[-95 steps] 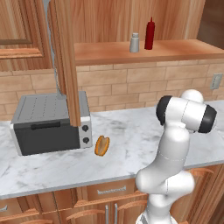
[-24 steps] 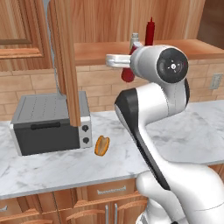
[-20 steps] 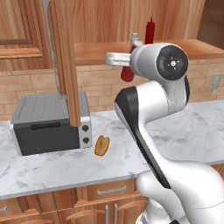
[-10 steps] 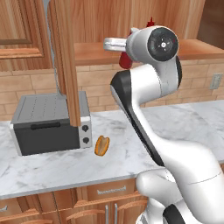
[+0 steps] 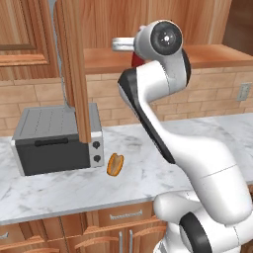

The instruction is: There are various items on the counter. Only move the condiments/shakers into the cabinet.

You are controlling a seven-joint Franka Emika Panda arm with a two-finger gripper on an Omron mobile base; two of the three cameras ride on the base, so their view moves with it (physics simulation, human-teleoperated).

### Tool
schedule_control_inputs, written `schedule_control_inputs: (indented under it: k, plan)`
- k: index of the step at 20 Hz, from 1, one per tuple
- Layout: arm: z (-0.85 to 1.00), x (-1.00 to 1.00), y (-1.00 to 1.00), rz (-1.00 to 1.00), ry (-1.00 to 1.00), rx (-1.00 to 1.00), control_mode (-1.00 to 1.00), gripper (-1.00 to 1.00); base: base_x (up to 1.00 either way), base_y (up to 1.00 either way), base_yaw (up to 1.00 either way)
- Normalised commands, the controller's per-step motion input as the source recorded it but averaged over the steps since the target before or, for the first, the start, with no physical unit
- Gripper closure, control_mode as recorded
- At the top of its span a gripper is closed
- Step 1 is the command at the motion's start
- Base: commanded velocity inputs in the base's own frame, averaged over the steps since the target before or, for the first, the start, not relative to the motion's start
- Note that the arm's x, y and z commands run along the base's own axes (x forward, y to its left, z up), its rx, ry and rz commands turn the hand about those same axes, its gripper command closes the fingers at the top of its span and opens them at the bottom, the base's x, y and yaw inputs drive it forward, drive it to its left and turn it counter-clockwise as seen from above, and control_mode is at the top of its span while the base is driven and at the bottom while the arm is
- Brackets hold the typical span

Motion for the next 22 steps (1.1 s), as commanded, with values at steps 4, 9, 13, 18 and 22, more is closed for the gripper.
schedule_control_inputs:
  k: [4, 9, 13, 18, 22]
  plan:
    - [-0.02, 0.50, 0.00, 0.00, 0.00, -0.04, -1.00, 1.00, 0.00, 0.00, 0.00]
    - [-0.04, 0.51, -0.01, 0.00, 0.06, -0.01, -1.00, 1.00, 0.00, 0.00, 0.00]
    - [-0.01, 0.50, -0.13, 0.00, 0.12, 0.00, -1.00, 1.00, 0.00, 0.00, 0.00]
    - [0.00, 0.29, -0.19, 0.00, 0.08, 0.00, -1.00, 1.00, 0.00, 0.00, 0.00]
    - [0.00, 0.14, -0.11, 0.00, 0.00, 0.00, -1.00, 1.00, 0.00, 0.00, 0.00]
